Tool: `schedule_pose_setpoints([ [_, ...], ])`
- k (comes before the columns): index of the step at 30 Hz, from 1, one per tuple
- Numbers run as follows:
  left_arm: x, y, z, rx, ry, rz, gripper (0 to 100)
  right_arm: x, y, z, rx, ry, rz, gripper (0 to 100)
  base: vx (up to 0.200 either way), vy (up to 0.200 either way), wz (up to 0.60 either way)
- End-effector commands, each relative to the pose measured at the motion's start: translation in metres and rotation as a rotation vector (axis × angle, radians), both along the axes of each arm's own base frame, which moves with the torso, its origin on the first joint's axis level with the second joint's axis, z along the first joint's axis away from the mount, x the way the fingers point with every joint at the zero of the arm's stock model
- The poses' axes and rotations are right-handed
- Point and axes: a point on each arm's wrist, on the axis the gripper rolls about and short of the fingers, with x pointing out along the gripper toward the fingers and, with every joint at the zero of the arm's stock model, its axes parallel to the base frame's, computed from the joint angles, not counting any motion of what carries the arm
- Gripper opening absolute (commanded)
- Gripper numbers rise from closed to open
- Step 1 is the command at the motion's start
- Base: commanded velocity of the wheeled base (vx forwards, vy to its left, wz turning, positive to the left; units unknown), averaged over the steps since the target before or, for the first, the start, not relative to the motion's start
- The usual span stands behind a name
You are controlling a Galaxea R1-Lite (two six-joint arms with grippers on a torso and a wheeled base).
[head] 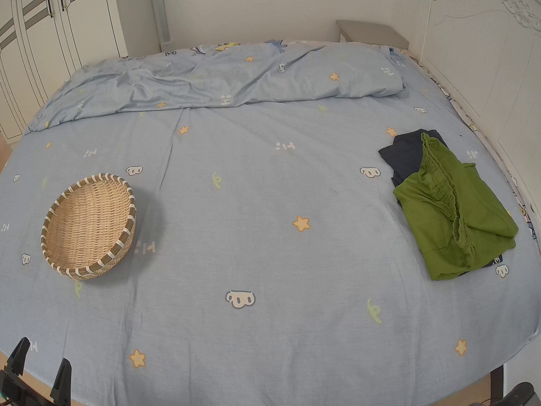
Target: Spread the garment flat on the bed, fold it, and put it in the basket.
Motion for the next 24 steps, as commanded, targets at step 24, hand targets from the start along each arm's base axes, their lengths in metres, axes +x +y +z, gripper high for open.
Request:
schedule_pose_setpoints([
  [24, 0.001, 0.0, -0.005, 0.0, 0.009, 0.0, 100, 0.376, -0.014, 0.029, -0.025, 0.69, -0.028, 100, 0.0, 0.0, 0.0],
])
